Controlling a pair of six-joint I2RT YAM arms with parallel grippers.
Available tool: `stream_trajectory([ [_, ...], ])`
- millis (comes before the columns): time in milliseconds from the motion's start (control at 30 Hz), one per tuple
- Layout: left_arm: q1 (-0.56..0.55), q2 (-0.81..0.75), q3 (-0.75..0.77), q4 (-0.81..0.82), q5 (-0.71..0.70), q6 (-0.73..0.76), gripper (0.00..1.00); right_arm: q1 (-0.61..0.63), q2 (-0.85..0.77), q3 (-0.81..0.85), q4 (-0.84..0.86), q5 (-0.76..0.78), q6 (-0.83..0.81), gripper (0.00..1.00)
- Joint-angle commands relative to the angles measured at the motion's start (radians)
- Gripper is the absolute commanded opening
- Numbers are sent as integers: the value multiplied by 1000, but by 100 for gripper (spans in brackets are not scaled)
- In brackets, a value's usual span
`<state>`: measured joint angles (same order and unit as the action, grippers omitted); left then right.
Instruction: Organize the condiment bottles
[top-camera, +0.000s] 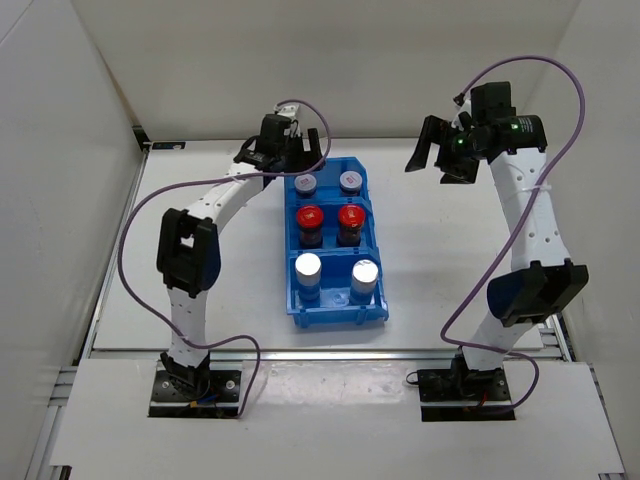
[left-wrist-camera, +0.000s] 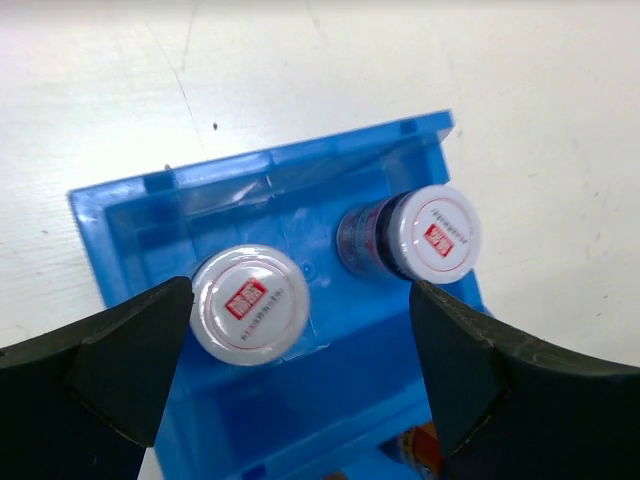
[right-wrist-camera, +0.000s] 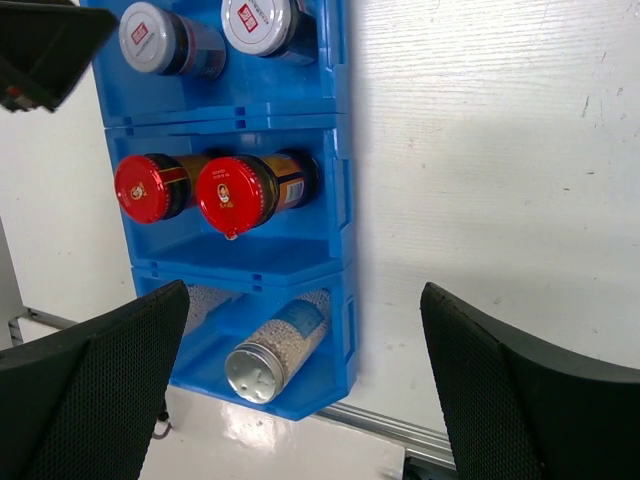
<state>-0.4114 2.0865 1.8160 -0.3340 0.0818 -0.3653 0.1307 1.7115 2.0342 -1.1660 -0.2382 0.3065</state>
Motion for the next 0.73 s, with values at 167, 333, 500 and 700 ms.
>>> stream_trajectory([
  [167, 2, -311, -9, -36, -115, 80, 100, -14, -88, -15, -14, 60, 5, 100],
  [333, 2, -538, -295, -92, -336, 117, 100, -26, -124, -52, -23, 158, 16, 100],
  [500, 11, -889, -659, -76, -479, 175, 100, -26, -194, -159, -32, 232, 34, 100],
  [700, 11, -1207, -943, -60, -568, 178, 100, -26, -234, -198, -41, 267, 43, 100],
])
